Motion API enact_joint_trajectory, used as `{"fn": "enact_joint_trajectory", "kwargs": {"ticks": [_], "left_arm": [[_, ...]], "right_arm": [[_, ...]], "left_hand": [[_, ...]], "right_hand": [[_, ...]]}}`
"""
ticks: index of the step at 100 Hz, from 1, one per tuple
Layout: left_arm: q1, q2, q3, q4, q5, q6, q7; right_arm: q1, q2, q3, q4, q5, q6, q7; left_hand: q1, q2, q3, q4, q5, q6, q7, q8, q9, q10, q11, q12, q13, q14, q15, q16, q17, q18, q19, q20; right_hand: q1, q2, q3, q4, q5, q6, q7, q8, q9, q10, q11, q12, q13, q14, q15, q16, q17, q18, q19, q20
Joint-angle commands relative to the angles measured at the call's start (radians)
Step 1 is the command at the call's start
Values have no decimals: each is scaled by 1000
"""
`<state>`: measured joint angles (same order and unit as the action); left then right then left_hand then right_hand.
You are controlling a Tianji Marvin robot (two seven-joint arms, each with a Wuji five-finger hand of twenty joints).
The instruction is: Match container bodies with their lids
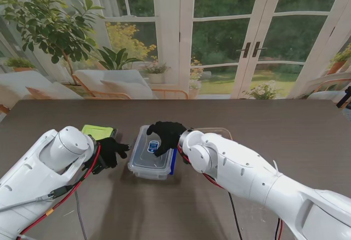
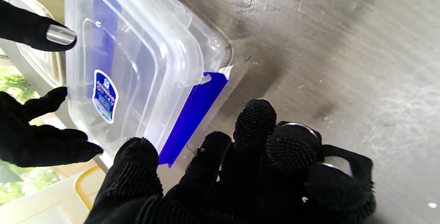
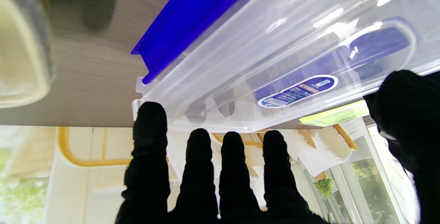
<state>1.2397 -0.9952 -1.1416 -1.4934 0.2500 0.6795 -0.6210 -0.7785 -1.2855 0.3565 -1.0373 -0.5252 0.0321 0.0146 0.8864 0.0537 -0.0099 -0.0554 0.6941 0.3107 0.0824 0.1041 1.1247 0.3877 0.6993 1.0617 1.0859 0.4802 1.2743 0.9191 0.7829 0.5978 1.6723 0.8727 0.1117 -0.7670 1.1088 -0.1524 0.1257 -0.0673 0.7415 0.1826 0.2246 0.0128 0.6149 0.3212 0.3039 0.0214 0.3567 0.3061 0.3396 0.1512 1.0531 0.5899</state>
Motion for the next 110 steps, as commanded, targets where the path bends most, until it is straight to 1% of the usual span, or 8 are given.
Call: {"fn": "enact_joint_trajectory", "kwargs": {"ticks": [1,16,29,47,60,76,90,110], "left_arm": [[19,-3,1,-6,-8,12,-3],[44,-22,-11,-5,-75,57,58],[58,-42,-24,7,-143,75,97],[55,-56,-22,29,-179,86,125],[44,-64,-18,50,-203,100,137],[44,-87,-32,75,-261,119,179],[55,-115,-68,89,-332,139,230],[55,-133,-95,105,-386,164,258]], "right_arm": [[-30,2,-8,-15,-6,0,19],[-40,12,8,-47,-21,8,12],[-52,21,21,-70,-32,14,6],[-68,33,36,-98,-53,19,-2],[-68,32,36,-103,-61,19,-8],[-62,27,26,-90,-57,15,-8],[-58,23,20,-74,-50,9,-8],[-60,24,20,-75,-48,9,-4]], "left_hand": [[3,-18,-5,19,-24,15,-29,-19,12,44,-11,-15,5,81,-27,-13,15,19,20,20],[-1,-13,-5,19,-48,9,-48,-28,12,45,-14,-18,2,81,-32,-14,12,16,17,18],[-3,-9,-7,18,-55,-34,-51,-31,16,44,22,5,13,71,4,1,16,8,27,21],[-9,-3,-9,18,-64,-51,-55,-33,16,38,48,26,21,58,33,8,26,-3,43,25],[-16,4,-10,19,-93,-53,-64,-37,6,33,52,31,14,49,37,8,24,-12,46,24],[-21,6,-11,19,-129,-77,-74,-42,-6,29,68,45,4,41,53,14,18,-22,47,24],[-25,9,-12,19,-97,-96,-61,-39,-13,23,109,77,9,23,93,26,18,-47,68,35],[-36,18,-14,20,-43,-120,-44,-33,-14,0,164,115,18,-7,134,30,27,-70,84,40]], "right_hand": [[3,-23,-3,-19,-40,-16,-8,-1,-20,-17,3,9,47,35,51,16,-373,-114,-321,-105],[3,-23,-1,-20,-40,-16,-4,1,-17,-17,4,9,50,33,52,17,-371,-113,-319,-104],[3,-25,0,-20,-40,-15,-1,2,-16,-16,4,9,52,36,52,17,-369,-113,-315,-103],[0,-26,1,-21,-40,-16,0,2,-16,-16,4,9,49,35,51,17,-370,-111,-313,-102],[-2,-27,1,-21,-38,-19,0,3,-17,-14,3,8,48,36,50,17,-371,-110,-313,-102],[0,-26,2,-21,-38,-19,0,3,-17,-17,3,8,49,34,51,17,-371,-111,-313,-102],[1,-27,2,-21,-37,-21,-1,3,-16,-17,3,8,48,33,50,17,-372,-111,-313,-103],[1,-23,1,-20,-34,-23,-1,3,-16,-16,3,8,50,34,51,18,-371,-111,-313,-102]]}}
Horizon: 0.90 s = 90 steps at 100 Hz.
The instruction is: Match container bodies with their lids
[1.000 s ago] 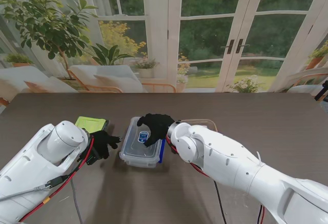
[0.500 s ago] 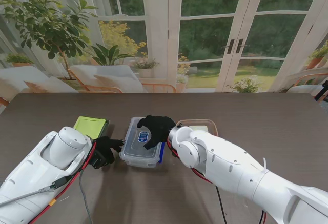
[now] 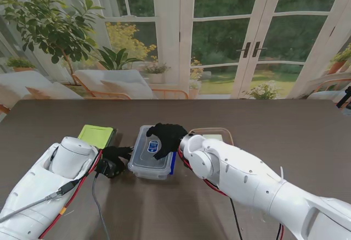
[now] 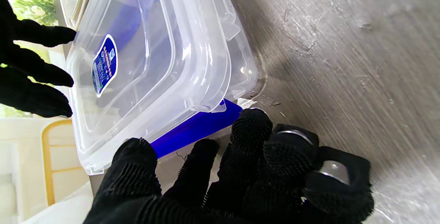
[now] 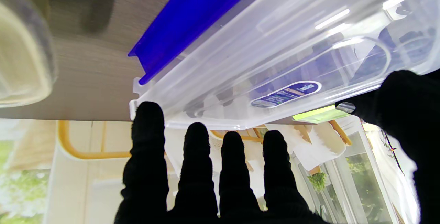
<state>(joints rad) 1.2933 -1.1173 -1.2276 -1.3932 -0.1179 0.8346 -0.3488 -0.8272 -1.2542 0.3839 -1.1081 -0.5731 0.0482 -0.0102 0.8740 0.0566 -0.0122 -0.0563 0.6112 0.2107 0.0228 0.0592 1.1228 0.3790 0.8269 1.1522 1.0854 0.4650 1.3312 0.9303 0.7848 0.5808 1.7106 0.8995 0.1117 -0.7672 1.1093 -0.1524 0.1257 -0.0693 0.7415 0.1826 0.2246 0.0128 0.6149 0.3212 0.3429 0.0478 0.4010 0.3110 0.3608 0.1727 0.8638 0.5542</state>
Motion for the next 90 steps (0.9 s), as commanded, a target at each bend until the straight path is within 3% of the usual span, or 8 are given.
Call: {"fn": "enact_joint_trajectory", "kwargs": {"ticks": [1,10,28,43,67,90], "left_arm": [[1,-12,-10,5,-21,10,-12],[-1,-15,-14,9,-31,24,-7],[-11,-11,-14,23,-45,48,-27],[0,-21,-33,16,-53,46,-1],[40,-22,-84,-41,-46,48,27],[61,-22,-112,-71,-50,56,35]], "right_arm": [[-11,-7,-7,-5,0,-7,21],[-12,-4,-6,-11,0,-4,26],[-14,0,-4,-19,0,-2,35],[-13,2,-5,-22,0,-1,41],[-12,3,-7,-23,3,-2,49],[-10,-1,-14,-16,8,-7,48]], "left_hand": [[-24,15,-11,21,44,-22,17,12,-12,9,37,25,18,8,78,18,26,-53,46,13],[-32,18,-14,20,77,-18,35,20,-19,5,38,27,14,3,79,17,24,-57,46,12],[-55,31,-14,22,91,-45,75,46,-76,-5,36,39,-32,-26,78,20,-16,-109,38,8],[-49,30,-11,22,111,-52,97,58,-88,-8,45,44,-39,-30,79,23,-22,-115,36,10],[-41,25,-12,22,116,-45,105,63,-100,5,41,42,-60,-6,70,28,-52,-112,20,22],[-34,22,-13,21,121,-39,106,66,-131,37,-32,1,-111,41,15,39,-115,-85,-43,75]], "right_hand": [[2,-23,1,-20,-34,-21,-1,3,-15,-17,3,8,11,7,7,13,-393,-133,-124,-67],[3,-22,0,-20,-33,-21,-1,3,-15,-17,4,9,12,4,8,13,-393,-133,-124,-67],[4,-22,0,-19,-32,-23,-2,3,-14,-17,3,9,11,3,8,13,-393,-132,-124,-67],[4,-20,-1,-19,-32,-23,-2,4,-15,-16,3,9,12,2,8,13,-393,-133,-124,-67],[5,-20,-2,-19,-31,-23,-3,4,-14,-18,3,9,12,0,8,13,-394,-133,-125,-68],[6,-18,-4,-19,-30,-24,-3,4,-13,-18,3,9,13,0,8,13,-394,-134,-126,-68]]}}
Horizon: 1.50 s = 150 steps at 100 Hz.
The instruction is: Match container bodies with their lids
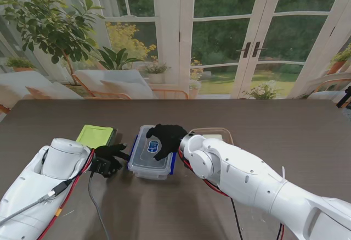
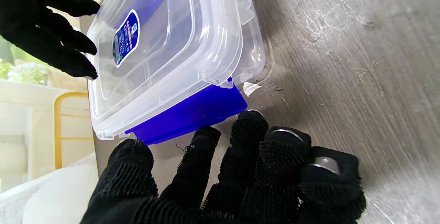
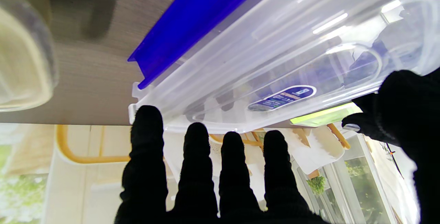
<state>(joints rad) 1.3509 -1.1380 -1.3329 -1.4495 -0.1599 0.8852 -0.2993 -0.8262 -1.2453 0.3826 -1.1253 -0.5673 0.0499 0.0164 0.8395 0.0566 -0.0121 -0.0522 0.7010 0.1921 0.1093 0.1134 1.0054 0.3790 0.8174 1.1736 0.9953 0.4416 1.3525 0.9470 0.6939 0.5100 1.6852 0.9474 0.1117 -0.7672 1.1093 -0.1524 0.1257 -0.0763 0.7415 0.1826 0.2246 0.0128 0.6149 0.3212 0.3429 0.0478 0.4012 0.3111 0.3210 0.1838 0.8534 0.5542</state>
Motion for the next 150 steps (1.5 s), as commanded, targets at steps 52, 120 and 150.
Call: {"fn": "enact_joint_trajectory", "kwargs": {"ticks": [52,120,150], "left_arm": [[12,10,-12,-40,15,12,-28],[-105,12,87,161,-51,-27,-133],[-104,8,85,176,-84,-33,-146]], "right_arm": [[-9,-16,-20,7,14,-8,27],[-4,-22,-25,23,23,-7,25],[-2,-25,-28,33,27,-13,26]], "left_hand": [[3,21,-14,16,49,10,9,10,-56,60,-143,-119,-93,103,-92,44,-98,-12,-106,140],[-85,84,-22,13,27,-60,-27,-14,21,-30,112,68,51,-49,120,19,65,-82,65,-19],[-76,93,-21,12,56,-75,-8,-6,-4,-33,106,71,26,-56,111,20,36,-96,52,-25]], "right_hand": [[6,-14,-7,-18,-30,-17,-7,3,-15,-18,2,9,12,-2,8,13,-355,-146,-117,-68],[7,-6,-12,-16,-30,-18,-7,4,-15,-18,2,9,14,0,9,13,-354,-146,-118,-67],[9,-6,-11,-15,-29,-19,-8,4,-15,-19,2,9,14,-1,9,13,-354,-147,-118,-66]]}}
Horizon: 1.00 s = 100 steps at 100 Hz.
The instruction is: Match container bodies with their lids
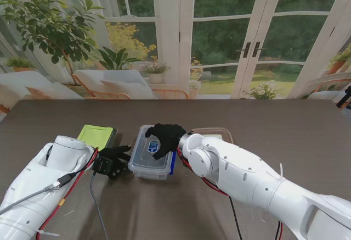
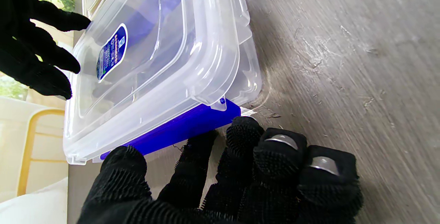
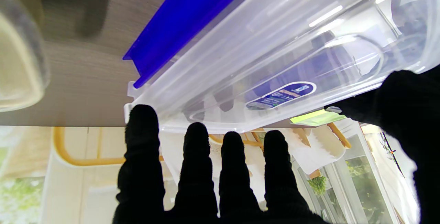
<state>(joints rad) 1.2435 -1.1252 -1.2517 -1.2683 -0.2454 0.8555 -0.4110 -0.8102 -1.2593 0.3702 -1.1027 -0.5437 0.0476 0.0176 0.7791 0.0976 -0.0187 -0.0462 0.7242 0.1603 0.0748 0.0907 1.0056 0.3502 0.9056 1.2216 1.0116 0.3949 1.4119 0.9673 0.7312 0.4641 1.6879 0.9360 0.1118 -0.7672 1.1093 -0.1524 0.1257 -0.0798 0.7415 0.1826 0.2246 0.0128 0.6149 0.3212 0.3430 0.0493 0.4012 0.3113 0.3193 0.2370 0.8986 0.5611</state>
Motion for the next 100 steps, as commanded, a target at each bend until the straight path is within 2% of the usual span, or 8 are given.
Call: {"fn": "enact_joint_trajectory", "kwargs": {"ticks": [1,33,36,51,64,78,86,100], "left_arm": [[3,-4,3,-6,1,-4,-34],[53,-14,-65,-54,-31,-9,-1],[59,-15,-72,-61,-34,-9,4],[74,-15,-93,-82,-41,-2,11],[88,-24,-117,-98,-62,7,32],[98,-30,-138,-109,-84,8,46],[102,-32,-144,-117,-94,17,50],[113,-37,-154,-141,-105,35,67]], "right_arm": [[-18,-11,-16,10,3,-11,24],[-15,-16,-21,18,7,-15,23],[-15,-16,-22,18,7,-15,23],[-14,-17,-25,21,9,-17,25],[-14,-18,-29,22,9,-19,26],[-12,-21,-31,24,12,-20,27],[-11,-23,-33,26,12,-21,25],[-9,-26,-37,30,13,-23,24]], "left_hand": [[-16,53,-14,6,35,-46,28,17,-5,-5,17,23,8,-10,51,0,-4,-51,48,-14],[1,54,-17,4,51,-51,45,26,-78,14,-23,14,-84,20,-4,15,-112,-62,-22,23],[3,54,-18,3,52,-49,48,28,-87,21,-35,8,-95,29,-22,33,-122,-60,-47,67],[8,56,-19,2,55,-41,51,29,-125,45,-106,-29,-146,64,-74,36,-180,-53,-91,100],[19,51,-19,1,53,-33,54,31,-173,75,-258,-151,-229,112,-183,28,-259,-52,-152,147],[28,49,-19,0,48,-30,54,32,-223,79,-487,-391,-370,157,-430,-52,-380,-75,-247,175],[35,50,-20,-1,44,-25,55,33,-245,77,-559,-469,-434,156,-536,-101,-444,-93,-289,167],[45,48,-20,-1,49,-18,58,38,-278,58,-699,-606,-544,125,-737,-214,-559,-132,-372,104]], "right_hand": [[9,-7,-12,-15,-29,-16,-8,4,-15,-19,2,9,14,-3,9,13,-352,-200,-163,-73],[8,-6,-11,-15,-28,-16,-8,4,-14,-20,2,9,14,-2,9,13,-352,-200,-163,-73],[8,-5,-12,-15,-28,-16,-8,4,-15,-20,2,9,14,-2,9,13,-352,-200,-163,-73],[9,-7,-12,-15,-27,-15,-9,4,-15,-20,2,9,14,-1,9,13,-353,-200,-163,-73],[8,-7,-12,-15,-28,-16,-9,4,-16,-21,2,9,14,-2,8,13,-352,-200,-163,-73],[8,-6,-13,-15,-28,-15,-9,3,-17,-20,1,9,13,-2,8,13,-353,-201,-164,-73],[9,-5,-13,-15,-29,-15,-10,3,-17,-20,1,9,13,-3,8,13,-353,-201,-164,-73],[10,-4,-14,-15,-29,-15,-10,3,-17,-20,1,9,13,-3,8,13,-353,-201,-164,-73]]}}
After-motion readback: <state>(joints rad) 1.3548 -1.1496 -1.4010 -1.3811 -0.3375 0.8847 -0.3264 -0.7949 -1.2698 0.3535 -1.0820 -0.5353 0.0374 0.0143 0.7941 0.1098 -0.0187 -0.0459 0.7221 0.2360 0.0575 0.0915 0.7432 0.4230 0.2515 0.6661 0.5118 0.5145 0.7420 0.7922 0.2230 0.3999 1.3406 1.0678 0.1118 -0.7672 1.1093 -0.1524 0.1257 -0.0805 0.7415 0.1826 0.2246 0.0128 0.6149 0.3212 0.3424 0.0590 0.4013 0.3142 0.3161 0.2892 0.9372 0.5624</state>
